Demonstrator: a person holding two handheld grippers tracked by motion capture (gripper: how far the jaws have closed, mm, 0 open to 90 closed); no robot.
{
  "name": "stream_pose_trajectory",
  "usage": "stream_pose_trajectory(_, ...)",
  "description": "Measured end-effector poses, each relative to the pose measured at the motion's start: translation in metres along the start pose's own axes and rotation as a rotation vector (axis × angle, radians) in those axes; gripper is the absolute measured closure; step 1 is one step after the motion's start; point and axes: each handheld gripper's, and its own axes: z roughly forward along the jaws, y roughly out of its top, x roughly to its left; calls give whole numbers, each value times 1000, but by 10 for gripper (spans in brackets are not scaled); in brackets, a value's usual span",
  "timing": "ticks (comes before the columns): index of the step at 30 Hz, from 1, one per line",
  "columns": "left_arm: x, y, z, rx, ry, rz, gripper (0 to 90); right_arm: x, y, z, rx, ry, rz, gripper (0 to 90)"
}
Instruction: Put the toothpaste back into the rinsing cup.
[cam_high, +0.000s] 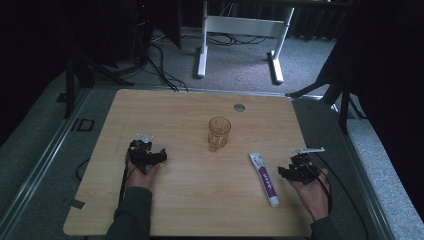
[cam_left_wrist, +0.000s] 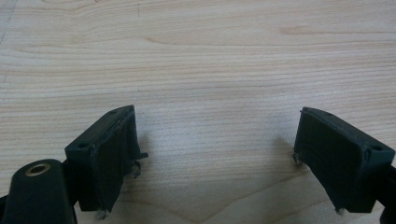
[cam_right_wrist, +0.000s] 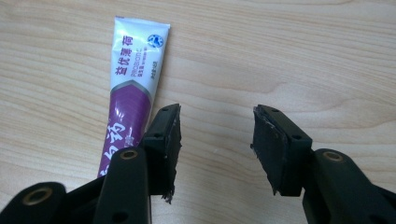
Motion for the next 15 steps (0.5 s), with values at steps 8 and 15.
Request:
stream_pose_trajectory(8, 0, 0, 0, -1, 0, -1, 136, 4, 4, 1, 39, 37, 13, 526)
stream_pose_trajectory(15, 0, 0, 0, -1, 0, -1, 136, 9, 8, 1, 57, 40, -6, 522)
